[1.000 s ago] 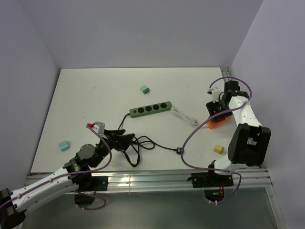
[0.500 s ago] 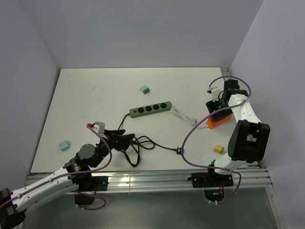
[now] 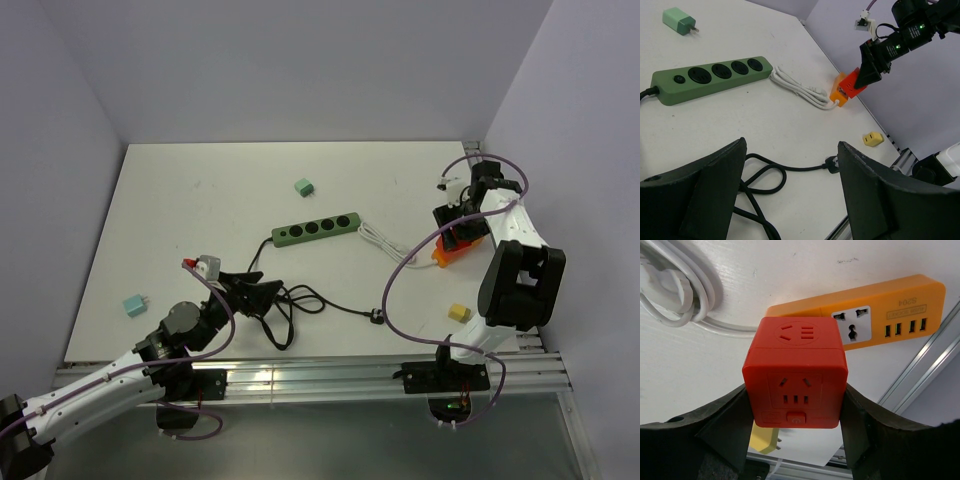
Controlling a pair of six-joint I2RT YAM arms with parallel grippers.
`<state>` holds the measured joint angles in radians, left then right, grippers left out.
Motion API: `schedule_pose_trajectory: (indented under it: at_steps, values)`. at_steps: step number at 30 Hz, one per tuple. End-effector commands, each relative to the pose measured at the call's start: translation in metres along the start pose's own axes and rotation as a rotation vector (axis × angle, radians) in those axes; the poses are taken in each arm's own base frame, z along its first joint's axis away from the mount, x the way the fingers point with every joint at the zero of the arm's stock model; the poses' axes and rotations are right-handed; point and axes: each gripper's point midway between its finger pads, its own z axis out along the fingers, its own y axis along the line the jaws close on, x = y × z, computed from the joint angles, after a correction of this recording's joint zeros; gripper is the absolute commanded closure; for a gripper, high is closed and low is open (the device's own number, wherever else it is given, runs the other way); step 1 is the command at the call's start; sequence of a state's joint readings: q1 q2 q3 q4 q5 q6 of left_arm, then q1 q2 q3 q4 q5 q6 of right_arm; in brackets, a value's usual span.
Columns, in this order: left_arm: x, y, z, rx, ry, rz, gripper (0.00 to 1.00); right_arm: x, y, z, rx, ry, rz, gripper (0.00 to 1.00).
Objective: Insert the plug
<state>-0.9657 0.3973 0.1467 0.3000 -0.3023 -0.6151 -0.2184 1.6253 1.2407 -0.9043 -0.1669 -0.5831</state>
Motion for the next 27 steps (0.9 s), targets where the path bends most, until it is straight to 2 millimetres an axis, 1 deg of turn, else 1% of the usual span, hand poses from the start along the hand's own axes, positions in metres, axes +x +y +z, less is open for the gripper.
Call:
schedule_pose_trajectory:
  at_steps: [1,3,6,9,11,13,15,19,23,26,27]
  values:
    - [0.002,0.000,0.000,0.005,0.000,-0.009,0.21,0.008,0.007,0.009,-0.037,0.048,0.051,1.00]
    - [0.001,-0.001,-0.001,0.007,-0.004,-0.012,0.21,0.007,0.005,0.007,-0.030,0.052,0.063,1.00]
    - [0.002,0.000,-0.001,0.007,-0.004,-0.015,0.21,0.012,0.006,0.005,-0.017,0.082,0.071,1.00]
    - [0.003,0.000,-0.001,0.009,-0.001,-0.016,0.21,0.013,0.010,0.004,-0.011,0.104,0.096,1.00]
    - [0.004,0.000,-0.002,0.011,0.002,-0.017,0.22,0.017,0.011,0.005,-0.006,0.142,0.124,1.00]
    - [0.003,-0.002,-0.002,0.017,0.001,-0.018,0.21,0.024,0.007,0.007,0.035,0.202,0.132,1.00]
    - [0.003,-0.003,-0.002,0.020,0.002,-0.020,0.21,0.026,0.011,0.008,0.044,0.239,0.128,1.00]
    - [0.005,-0.001,-0.003,0.020,0.005,-0.025,0.21,0.025,0.013,0.009,0.037,0.263,0.137,1.00]
    - [0.005,-0.001,-0.002,0.018,0.002,-0.024,0.21,0.020,0.014,0.010,0.039,0.260,0.106,1.00]
    - [0.004,-0.002,-0.002,0.021,0.004,-0.024,0.22,0.018,0.014,0.015,0.037,0.264,0.092,1.00]
    - [0.004,-0.002,-0.002,0.024,0.002,-0.025,0.22,0.015,0.015,0.020,0.027,0.254,0.093,1.00]
